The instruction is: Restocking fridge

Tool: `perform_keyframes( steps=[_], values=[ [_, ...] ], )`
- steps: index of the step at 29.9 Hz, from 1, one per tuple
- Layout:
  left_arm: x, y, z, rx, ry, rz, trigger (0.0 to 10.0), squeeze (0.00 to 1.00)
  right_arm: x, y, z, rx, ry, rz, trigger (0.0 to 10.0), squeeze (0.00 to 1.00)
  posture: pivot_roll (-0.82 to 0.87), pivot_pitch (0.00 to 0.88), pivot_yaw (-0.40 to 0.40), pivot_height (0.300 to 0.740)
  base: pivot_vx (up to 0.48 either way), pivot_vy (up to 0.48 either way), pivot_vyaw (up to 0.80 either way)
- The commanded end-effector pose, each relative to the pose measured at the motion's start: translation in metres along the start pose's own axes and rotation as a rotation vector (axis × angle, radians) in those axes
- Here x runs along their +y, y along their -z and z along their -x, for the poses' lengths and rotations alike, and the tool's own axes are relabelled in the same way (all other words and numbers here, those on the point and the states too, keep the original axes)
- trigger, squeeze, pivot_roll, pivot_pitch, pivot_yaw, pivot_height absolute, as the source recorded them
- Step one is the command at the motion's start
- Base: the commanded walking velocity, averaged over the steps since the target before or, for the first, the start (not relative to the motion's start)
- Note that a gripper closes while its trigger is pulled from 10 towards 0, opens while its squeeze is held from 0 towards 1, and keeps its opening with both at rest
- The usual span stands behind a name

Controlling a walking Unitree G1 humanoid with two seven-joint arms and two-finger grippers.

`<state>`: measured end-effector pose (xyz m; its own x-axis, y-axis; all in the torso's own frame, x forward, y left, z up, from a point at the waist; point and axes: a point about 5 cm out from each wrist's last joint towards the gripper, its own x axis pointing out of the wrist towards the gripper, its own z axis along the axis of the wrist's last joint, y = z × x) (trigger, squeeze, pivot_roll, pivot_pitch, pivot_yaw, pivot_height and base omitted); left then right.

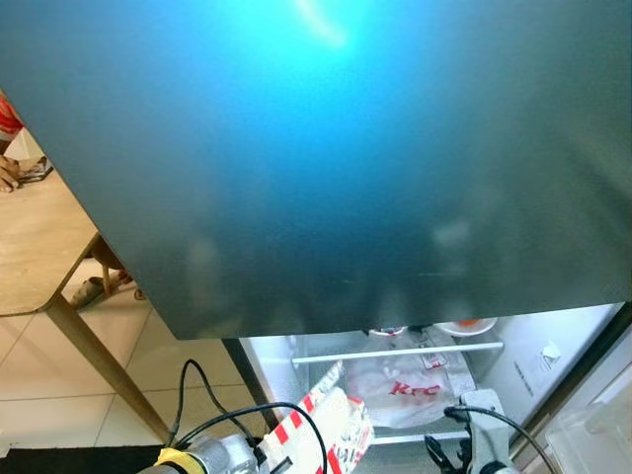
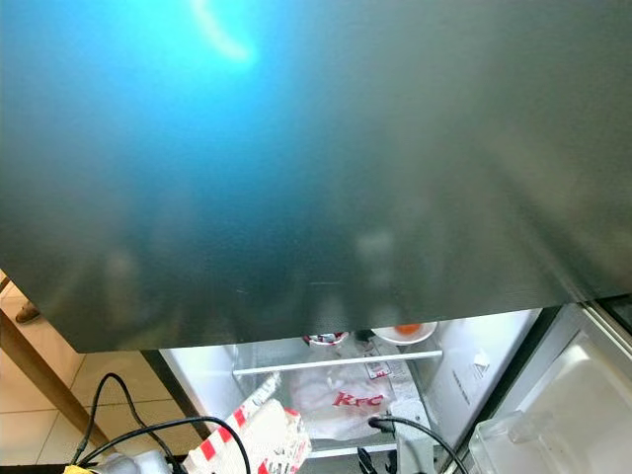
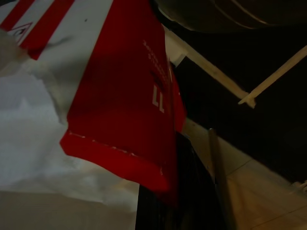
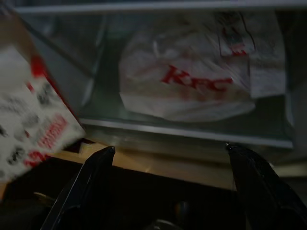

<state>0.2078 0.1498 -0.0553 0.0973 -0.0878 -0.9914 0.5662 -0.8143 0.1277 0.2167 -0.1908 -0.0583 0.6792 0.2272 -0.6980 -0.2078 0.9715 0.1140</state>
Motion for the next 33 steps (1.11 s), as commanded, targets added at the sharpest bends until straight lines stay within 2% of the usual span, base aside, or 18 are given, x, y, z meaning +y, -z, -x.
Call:
perform_keyframes(
  steps=[1,4,5,6,8,9,10,11,16,22,23,26,33],
  values=[
    [0.000,-0.002,-0.002,0.014,-0.006,-0.071,10.0,0.00,0.011,-0.005,-0.005,0.007,-0.061,0.013,10.0,1.00,0.00,0.050,0.080,0.740,0.000,0.000,0.00],
    [0.002,-0.004,-0.005,0.022,-0.017,-0.114,10.0,0.00,0.015,-0.009,-0.007,0.010,-0.087,0.022,10.0,1.00,0.00,0.050,0.080,0.740,0.000,0.000,0.00],
    [0.002,-0.005,-0.006,0.032,-0.022,-0.153,10.0,0.00,0.018,-0.013,-0.009,0.012,-0.097,0.041,10.0,0.00,-0.01,0.047,0.086,0.740,0.000,0.000,0.00],
    [0.004,-0.005,-0.007,0.044,-0.041,-0.197,10.0,0.00,0.021,-0.018,-0.011,0.017,-0.105,0.058,10.0,0.00,-0.01,0.045,0.091,0.740,0.000,0.000,0.00],
    [0.004,-0.005,-0.007,0.044,-0.041,-0.197,10.0,0.00,0.021,-0.018,-0.011,0.017,-0.105,0.058,10.0,0.00,-0.01,0.045,0.091,0.740,0.000,0.000,0.00],
    [0.006,-0.005,-0.008,0.056,-0.068,-0.238,10.0,0.00,0.025,-0.023,-0.014,0.016,-0.129,0.067,10.0,0.00,-0.01,0.045,0.091,0.740,0.000,0.000,0.00],
    [0.009,-0.005,-0.009,0.062,-0.098,-0.278,10.0,0.00,0.029,-0.027,-0.016,0.030,-0.152,0.106,10.0,0.46,-0.02,0.043,0.095,0.740,0.000,0.000,0.00],
    [0.012,-0.005,-0.008,0.067,-0.125,-0.306,10.0,0.00,0.032,-0.029,-0.017,0.043,-0.172,0.140,10.0,1.00,-0.02,0.043,0.095,0.740,0.000,0.000,0.00],
    [0.018,-0.006,-0.008,0.069,-0.166,-0.398,10.0,0.00,0.039,-0.033,-0.019,0.085,-0.227,0.204,10.0,1.00,-0.02,0.038,0.097,0.740,0.000,0.000,0.00],
    [0.018,-0.005,-0.009,0.084,-0.178,-0.446,10.0,0.00,0.040,-0.037,-0.021,0.137,-0.244,0.230,10.0,1.00,-0.02,0.029,0.108,0.740,0.000,0.000,0.00],
    [0.019,-0.004,-0.009,0.086,-0.183,-0.453,10.0,0.00,0.039,-0.038,-0.021,0.155,-0.247,0.233,10.0,0.00,-0.02,0.029,0.108,0.740,0.000,0.000,0.00],
    [0.019,-0.003,-0.009,0.097,-0.193,-0.473,10.0,0.00,0.037,-0.037,-0.020,0.211,-0.244,0.246,10.0,0.00,-0.02,0.029,0.112,0.740,0.000,0.000,0.00],
    [0.020,0.000,-0.008,0.114,-0.197,-0.461,10.0,0.00,0.029,-0.038,-0.020,0.245,-0.194,0.250,10.0,0.00,-0.01,0.031,0.107,0.740,0.000,0.000,0.00]
  ],
)
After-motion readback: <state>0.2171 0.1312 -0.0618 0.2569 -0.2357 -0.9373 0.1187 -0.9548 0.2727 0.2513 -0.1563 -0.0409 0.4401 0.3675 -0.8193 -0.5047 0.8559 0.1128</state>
